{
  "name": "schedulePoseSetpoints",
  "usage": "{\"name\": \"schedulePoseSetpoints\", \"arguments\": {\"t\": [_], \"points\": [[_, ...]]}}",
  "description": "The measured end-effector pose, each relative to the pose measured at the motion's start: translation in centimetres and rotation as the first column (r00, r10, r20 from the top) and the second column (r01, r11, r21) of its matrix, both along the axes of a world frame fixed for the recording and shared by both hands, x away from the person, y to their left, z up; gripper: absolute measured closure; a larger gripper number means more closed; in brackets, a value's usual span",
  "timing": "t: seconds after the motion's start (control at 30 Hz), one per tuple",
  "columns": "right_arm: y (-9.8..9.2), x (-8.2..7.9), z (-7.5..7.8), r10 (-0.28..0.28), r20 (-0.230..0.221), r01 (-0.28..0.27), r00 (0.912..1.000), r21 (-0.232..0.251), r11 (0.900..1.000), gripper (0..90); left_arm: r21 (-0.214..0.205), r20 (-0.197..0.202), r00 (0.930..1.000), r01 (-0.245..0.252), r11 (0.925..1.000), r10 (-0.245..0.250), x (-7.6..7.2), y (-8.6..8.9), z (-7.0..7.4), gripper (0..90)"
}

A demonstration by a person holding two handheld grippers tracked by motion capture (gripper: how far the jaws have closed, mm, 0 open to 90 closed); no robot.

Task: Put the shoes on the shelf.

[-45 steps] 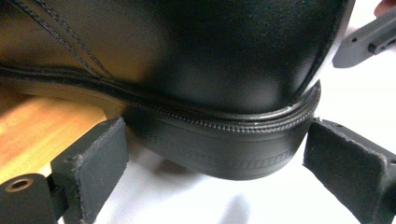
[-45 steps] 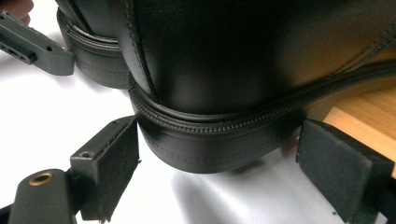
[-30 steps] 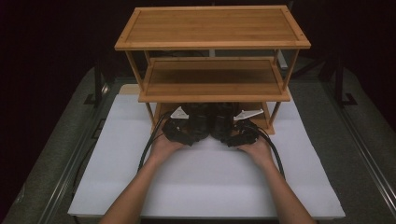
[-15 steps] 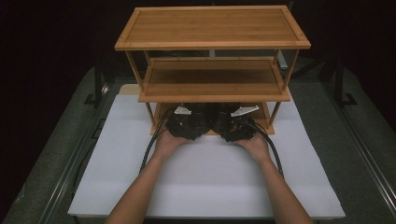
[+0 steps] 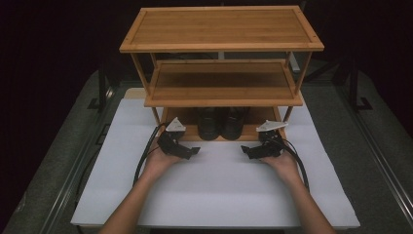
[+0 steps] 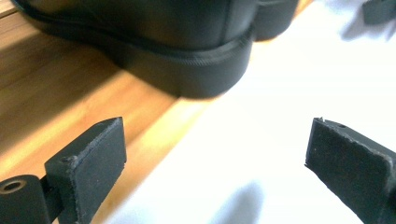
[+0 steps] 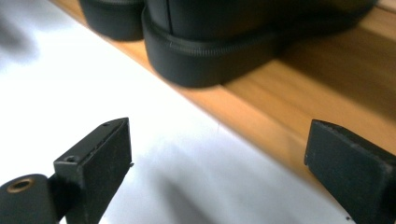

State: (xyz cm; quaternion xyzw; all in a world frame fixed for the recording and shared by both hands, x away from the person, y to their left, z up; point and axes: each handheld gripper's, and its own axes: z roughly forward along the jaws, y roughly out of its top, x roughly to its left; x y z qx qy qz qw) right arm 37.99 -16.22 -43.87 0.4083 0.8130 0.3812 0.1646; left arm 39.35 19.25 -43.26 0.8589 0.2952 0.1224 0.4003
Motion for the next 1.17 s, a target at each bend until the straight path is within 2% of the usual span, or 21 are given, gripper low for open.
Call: {"name": "schedulePoseSetpoints", "arguments": {"t": [0.17,0.23,0.3,0.4,0.5,0.57,0.6,0.7,0.8,0.83,0.93,0.97,1.17], "points": [[-2.3,-2.7,0.2,0.001,0.009,-0.001,1.0,0.028,0.9996,7.2,0.006,0.003,0.9999,-0.011,0.9999,0.011,-2.9,2.3,0.1,5.8],[-3.2,-3.8,0.3,-0.004,0.003,0.004,1.0,0.027,0.9996,7.2,0.012,-0.007,1.0,-0.006,0.9999,0.006,-4.0,3.4,0.2,6.1],[-4.2,-4.8,0.1,-0.013,-0.001,0.013,0.9999,0.016,0.9998,7.2,0.005,-0.004,0.9999,-0.015,0.9999,0.015,-5.3,4.3,0.3,6.1],[-5.7,-6.5,-0.3,-0.031,-0.007,0.031,0.9995,0.015,0.9994,7.2,0.023,0.005,0.9994,-0.035,0.9991,0.035,-7.2,5.9,0.3,6.1],[-7.1,-8.0,-0.7,-0.045,-0.015,0.045,0.9989,-0.002,0.999,7.2,0.056,0.0,0.9986,-0.053,0.9971,0.053,-8.8,7.6,0.2,6.1],[-7.9,-9.0,-0.8,-0.051,-0.026,0.051,0.9983,-0.007,0.9987,7.2,0.059,-0.009,0.9972,-0.073,0.9956,0.074,-9.8,8.7,0.1,6.1],[-8.2,-9.5,-0.9,-0.051,-0.028,0.051,0.9983,-0.009,0.9987,7.2,0.053,-0.018,0.9962,-0.084,0.9951,0.085,-10.2,9.3,0.0,6.0],[-9.1,-10.8,-1.2,-0.057,-0.042,0.056,0.9975,-0.028,0.998,7.2,0.086,-0.032,0.9918,-0.121,0.9889,0.124,-11.6,10.9,-0.6,6.0],[-9.7,-11.8,-1.6,-0.064,-0.059,0.061,0.9962,-0.061,0.9963,7.2,0.089,-0.047,0.9878,-0.144,0.9856,0.148,-12.8,12.0,-1.2,6.0],[-9.8,-12.1,-1.8,-0.067,-0.055,0.063,0.9962,-0.07,0.9956,6.6,0.096,-0.05,0.9867,-0.149,0.9842,0.154,-13.1,12.3,-1.3,6.0],[-9.8,-12.4,-1.8,-0.072,-0.051,0.069,0.9961,-0.069,0.9953,6.3,0.088,-0.021,0.987,-0.157,0.9836,0.16,-13.9,12.8,-1.7,6.0],[-9.8,-12.4,-1.8,-0.07,-0.052,0.067,0.9962,-0.072,0.9952,6.0,0.098,-0.016,0.9874,-0.155,0.983,0.157,-13.9,12.7,-1.7,6.0],[-9.8,-12.4,-1.9,-0.072,-0.05,0.069,0.9961,-0.067,0.9954,6.0,0.101,-0.016,0.9859,-0.164,0.9813,0.166,-13.9,12.6,-1.7,5.2]]}}
